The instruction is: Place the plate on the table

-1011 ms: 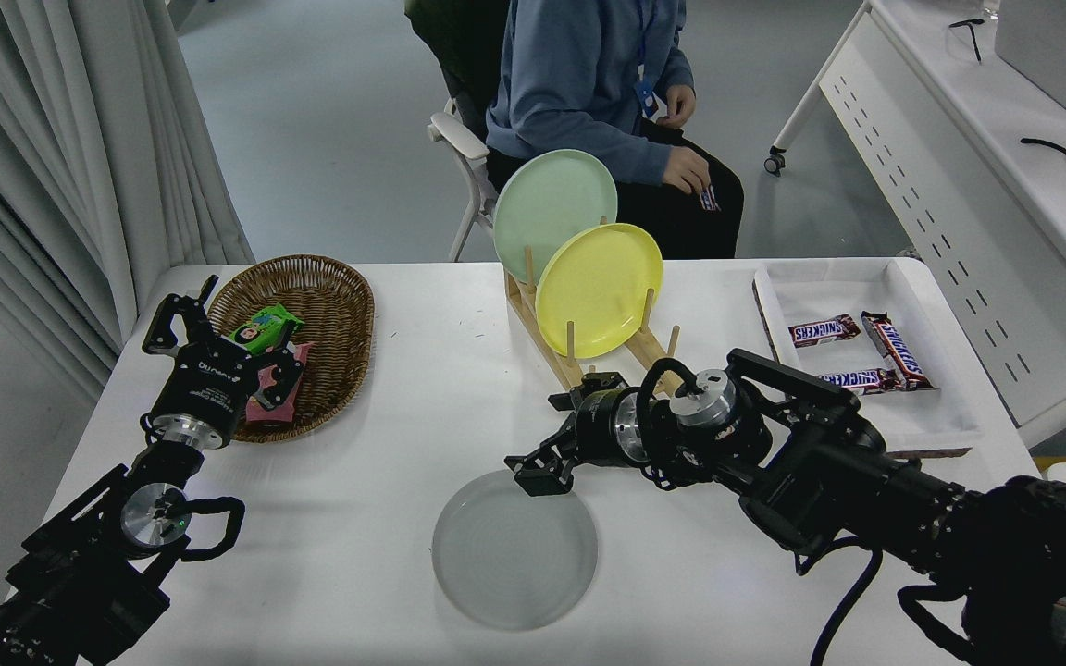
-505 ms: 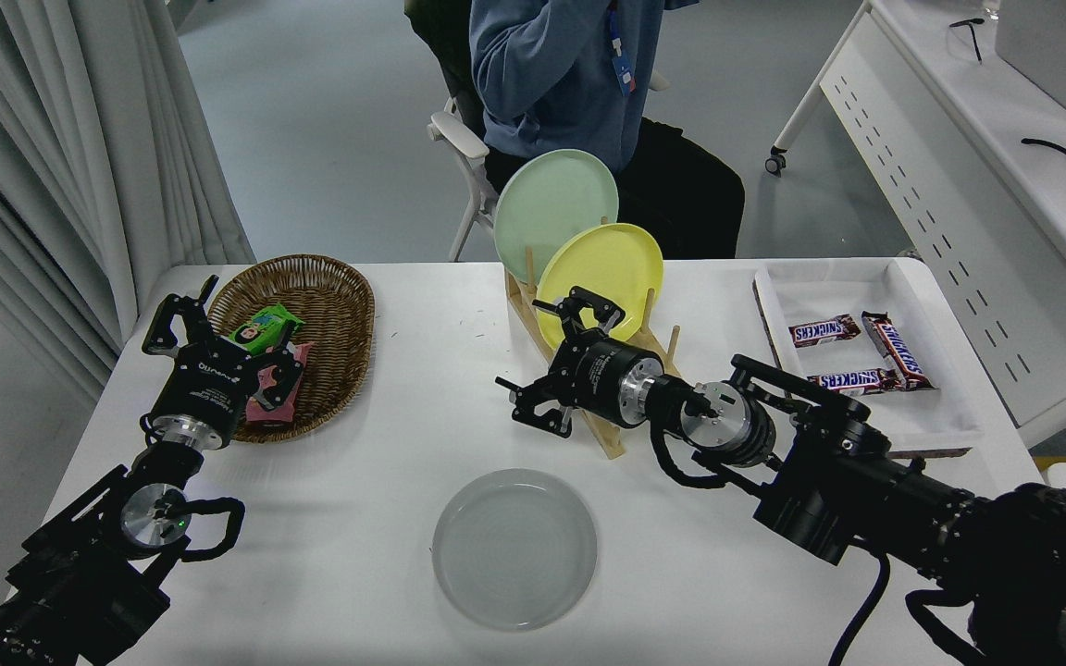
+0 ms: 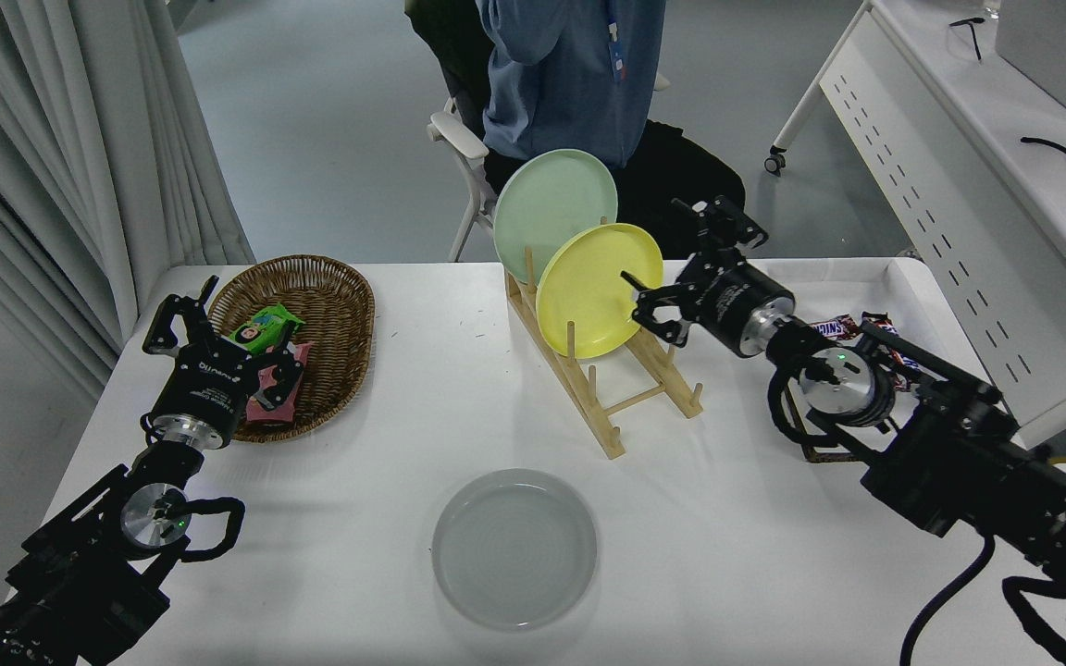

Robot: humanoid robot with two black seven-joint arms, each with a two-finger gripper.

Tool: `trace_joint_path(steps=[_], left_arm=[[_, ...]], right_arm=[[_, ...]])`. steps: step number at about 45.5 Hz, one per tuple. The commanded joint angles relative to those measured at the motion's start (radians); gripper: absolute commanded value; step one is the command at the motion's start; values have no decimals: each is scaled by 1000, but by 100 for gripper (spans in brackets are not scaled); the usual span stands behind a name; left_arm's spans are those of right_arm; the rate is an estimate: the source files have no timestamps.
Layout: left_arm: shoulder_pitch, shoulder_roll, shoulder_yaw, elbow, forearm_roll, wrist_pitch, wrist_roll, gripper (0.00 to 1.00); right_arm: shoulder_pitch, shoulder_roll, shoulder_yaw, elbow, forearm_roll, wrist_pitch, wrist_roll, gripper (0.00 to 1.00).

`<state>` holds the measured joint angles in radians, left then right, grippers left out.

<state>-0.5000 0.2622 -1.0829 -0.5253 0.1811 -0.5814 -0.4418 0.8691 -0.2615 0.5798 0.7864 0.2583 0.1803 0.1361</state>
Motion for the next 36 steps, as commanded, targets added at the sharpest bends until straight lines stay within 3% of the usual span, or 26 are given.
trace_joint_path(steps=[1, 14, 36], left_arm=[[0, 0, 0, 1, 0, 0, 0, 100], [0, 0, 0, -1, 0, 0, 0, 100], [0, 0, 0, -1, 0, 0, 0, 100]], right_arm=[[-81, -45, 156, -22, -21, 51, 14, 99], [-277, -18, 385, 4, -181, 67, 16, 100], [-443, 154, 738, -9, -470, 100, 36, 99]])
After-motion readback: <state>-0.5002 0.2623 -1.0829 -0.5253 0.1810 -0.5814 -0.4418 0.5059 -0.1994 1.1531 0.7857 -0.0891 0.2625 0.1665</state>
